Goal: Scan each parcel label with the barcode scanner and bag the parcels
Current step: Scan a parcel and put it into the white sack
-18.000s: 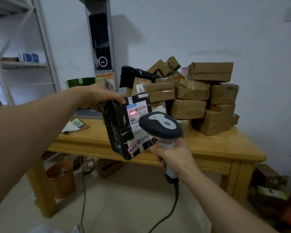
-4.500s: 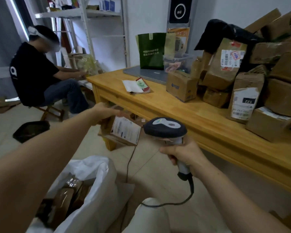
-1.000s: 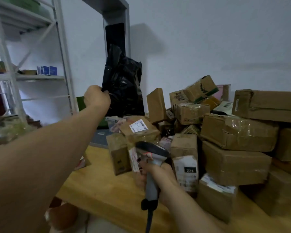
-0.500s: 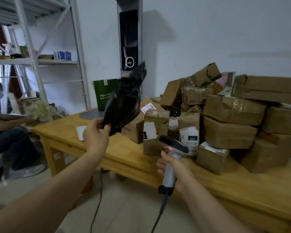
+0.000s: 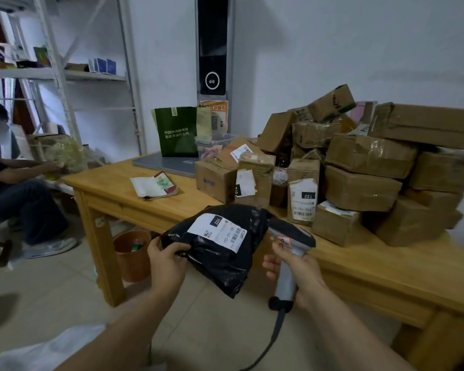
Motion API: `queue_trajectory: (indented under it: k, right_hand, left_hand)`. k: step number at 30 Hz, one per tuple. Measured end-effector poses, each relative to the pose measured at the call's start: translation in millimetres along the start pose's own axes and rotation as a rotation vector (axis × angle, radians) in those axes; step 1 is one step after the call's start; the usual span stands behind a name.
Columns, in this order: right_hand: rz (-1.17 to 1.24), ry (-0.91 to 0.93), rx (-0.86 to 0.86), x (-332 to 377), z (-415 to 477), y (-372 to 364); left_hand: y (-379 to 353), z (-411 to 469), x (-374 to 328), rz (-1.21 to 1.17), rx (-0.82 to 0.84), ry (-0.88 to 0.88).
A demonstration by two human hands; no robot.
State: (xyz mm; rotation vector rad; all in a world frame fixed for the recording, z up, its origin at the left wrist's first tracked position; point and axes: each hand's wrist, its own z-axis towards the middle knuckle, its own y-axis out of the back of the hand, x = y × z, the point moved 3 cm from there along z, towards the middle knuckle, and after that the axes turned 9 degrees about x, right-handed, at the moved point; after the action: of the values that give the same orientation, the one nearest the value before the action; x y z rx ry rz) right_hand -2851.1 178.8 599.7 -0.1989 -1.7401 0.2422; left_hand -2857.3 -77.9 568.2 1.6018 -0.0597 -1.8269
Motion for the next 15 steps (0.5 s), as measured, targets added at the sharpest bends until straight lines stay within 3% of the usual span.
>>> queue_trajectory:
  k: [2, 5, 7, 12, 15]
  right_hand:
    - [-0.043, -0.008, 0.030, -4.0, -1.8, -4.1]
    - [-0.099, -0.028, 0.072, -8.2, -2.6, -12.3]
    - [-0.122, -0.044, 0.083, -11.2, -0.8, -16.5]
    - [-0.149, -0.042, 0.078, -19.4, 4.7, -24.4]
    - [-0.168, -0.045, -0.078, -30.7, 13.0, -21.9]
  left_hand:
    - [-9.1, 0.6, 5.1, -0.157, 0.048, 0.155]
    - [-22.0, 0.7, 9.6, -0.584, 0.140, 0.422]
    - [-24.4, -1.6, 2.9, -0.765, 0.137, 0.511]
    - [-29.1, 1.5, -6.1, -0.803, 0.043, 0.653]
    - [-28.7, -1.0, -5.6, -0.774, 0.078, 0.747]
